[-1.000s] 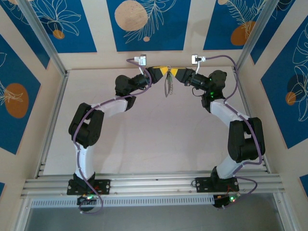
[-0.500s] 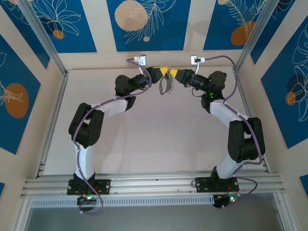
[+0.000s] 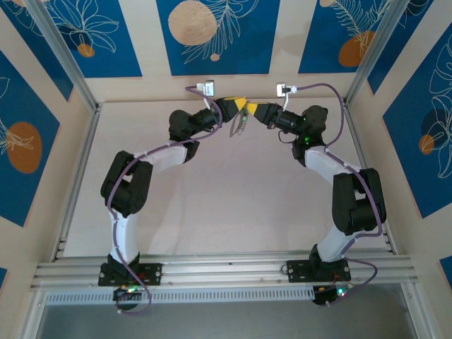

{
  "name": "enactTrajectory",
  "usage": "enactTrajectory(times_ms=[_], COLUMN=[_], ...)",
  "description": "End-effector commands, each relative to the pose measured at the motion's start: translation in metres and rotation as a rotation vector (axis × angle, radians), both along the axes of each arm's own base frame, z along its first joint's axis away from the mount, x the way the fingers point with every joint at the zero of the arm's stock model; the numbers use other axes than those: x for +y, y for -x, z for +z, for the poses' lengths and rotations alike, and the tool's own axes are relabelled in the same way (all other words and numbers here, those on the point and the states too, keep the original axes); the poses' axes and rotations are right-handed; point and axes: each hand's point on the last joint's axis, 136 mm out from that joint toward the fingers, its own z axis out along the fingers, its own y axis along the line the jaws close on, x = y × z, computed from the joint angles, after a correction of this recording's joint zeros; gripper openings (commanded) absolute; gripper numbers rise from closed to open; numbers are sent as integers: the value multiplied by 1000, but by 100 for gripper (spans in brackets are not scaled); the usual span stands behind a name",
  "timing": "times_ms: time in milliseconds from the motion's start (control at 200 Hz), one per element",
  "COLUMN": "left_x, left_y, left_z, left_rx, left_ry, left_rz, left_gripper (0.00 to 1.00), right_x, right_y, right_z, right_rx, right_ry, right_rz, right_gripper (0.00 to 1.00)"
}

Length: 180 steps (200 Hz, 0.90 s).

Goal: Put the keys on the keyring

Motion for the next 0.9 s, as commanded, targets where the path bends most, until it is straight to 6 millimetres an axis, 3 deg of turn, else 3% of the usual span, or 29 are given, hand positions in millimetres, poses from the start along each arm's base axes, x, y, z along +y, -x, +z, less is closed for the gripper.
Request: enactTrajectory(times_ms=[0, 230, 455, 700, 805, 895], left_x=[1, 0, 0, 1, 1, 1], left_y=[26, 26, 26, 26, 26, 26], left_z=[40, 39, 38, 39, 39, 39], left_rx=[-152, -149, -147, -148, -148, -149], left_ry=[70, 68, 67, 67, 67, 68], left_rz=[-16, -21, -19, -19, -19, -19], left_gripper=[0, 0, 0, 0, 0, 0], right_x=[12, 22, 11, -17, -32, -41], right_y=[-2, -3, -6, -9, -6, 1], right_z=[-4, -1, -4, -23, -31, -32], right_rx=[27, 29, 47, 106, 130, 125], right_ry=[-5, -11, -17, 12, 37, 49], right_rz=[21, 30, -6, -98, -150, -176], right_gripper=[0, 0, 0, 0, 14, 19])
